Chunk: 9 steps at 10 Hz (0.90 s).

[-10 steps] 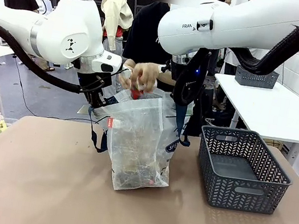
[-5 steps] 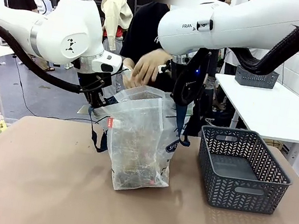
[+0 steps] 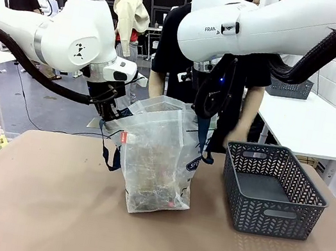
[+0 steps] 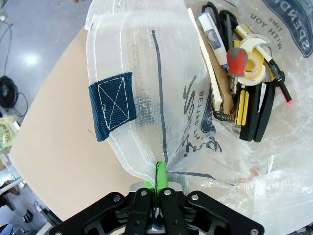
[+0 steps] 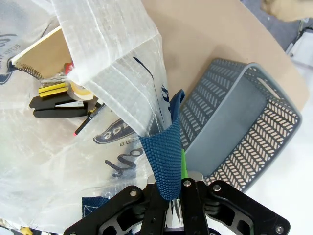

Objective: Transfer purchased items from the store into the shopping bag.
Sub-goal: Move the Reusable shopping bag to the right side of the table.

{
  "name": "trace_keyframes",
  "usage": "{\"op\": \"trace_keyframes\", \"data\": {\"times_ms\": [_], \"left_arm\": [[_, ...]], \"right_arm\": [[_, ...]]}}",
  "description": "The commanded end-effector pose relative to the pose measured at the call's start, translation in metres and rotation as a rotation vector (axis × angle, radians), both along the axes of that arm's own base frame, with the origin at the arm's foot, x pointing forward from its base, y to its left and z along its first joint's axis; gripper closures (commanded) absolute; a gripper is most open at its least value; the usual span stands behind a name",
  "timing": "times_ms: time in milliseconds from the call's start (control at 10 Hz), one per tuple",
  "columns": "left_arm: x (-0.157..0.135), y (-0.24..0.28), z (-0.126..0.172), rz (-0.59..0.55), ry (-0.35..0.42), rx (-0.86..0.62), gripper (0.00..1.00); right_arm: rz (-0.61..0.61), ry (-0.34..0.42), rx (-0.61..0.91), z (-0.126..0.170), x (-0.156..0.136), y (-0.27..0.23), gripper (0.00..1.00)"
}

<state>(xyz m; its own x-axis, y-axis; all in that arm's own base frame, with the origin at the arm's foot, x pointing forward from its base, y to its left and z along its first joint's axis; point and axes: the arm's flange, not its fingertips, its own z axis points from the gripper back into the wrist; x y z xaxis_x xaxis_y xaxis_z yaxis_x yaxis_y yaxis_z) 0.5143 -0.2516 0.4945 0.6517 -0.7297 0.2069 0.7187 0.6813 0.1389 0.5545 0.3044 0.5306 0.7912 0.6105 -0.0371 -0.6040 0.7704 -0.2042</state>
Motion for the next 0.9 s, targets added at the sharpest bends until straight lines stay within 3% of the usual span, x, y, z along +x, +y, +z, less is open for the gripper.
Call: {"op": "trace_keyframes", "data": {"times_ms": [0,800], "left_arm": [[-0.0006,0.0008,-0.0001,0.003,0.000,0.001,1.00],[-0.0006,0.0008,-0.0001,0.003,0.000,0.001,1.00]], "right_arm": [[-0.004,0.000,-0.002,-0.0011,0.0002,-0.0017,1.00],[-0.004,0.000,-0.002,-0.0011,0.0002,-0.0017,1.00]]}}
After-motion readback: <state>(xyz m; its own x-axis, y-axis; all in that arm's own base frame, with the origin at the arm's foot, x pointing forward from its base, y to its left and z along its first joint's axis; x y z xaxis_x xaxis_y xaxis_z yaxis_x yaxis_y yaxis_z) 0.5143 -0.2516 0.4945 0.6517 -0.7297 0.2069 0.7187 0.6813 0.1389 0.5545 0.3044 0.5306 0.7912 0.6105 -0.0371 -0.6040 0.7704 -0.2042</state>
